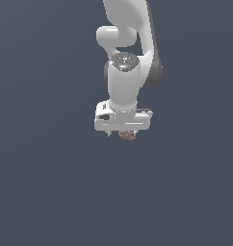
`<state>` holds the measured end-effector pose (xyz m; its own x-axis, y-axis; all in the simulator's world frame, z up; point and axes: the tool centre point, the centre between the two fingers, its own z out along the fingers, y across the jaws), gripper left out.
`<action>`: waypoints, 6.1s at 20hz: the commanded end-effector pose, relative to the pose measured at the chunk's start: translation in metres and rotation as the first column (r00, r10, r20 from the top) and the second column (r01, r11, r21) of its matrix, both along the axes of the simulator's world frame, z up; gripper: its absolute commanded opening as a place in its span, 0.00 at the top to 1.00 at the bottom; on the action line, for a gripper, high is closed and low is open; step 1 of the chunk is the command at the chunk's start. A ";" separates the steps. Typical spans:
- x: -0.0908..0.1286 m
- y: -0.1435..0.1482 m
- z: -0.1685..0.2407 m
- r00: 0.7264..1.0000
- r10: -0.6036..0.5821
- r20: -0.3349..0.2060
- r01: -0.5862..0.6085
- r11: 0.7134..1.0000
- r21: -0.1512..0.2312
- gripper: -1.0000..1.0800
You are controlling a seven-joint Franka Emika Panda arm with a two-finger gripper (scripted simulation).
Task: Pick up the object and move it to a goal position.
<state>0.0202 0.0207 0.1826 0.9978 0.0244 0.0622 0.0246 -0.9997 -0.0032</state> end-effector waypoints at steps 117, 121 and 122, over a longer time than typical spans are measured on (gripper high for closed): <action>-0.100 0.029 -0.081 0.270 0.961 -0.062 -0.963 0.270 -0.007 1.00; -0.104 0.019 -0.058 0.270 0.961 -0.062 -0.963 0.270 -0.007 1.00; -0.105 0.016 -0.051 0.270 0.961 -0.062 -0.963 0.270 -0.007 1.00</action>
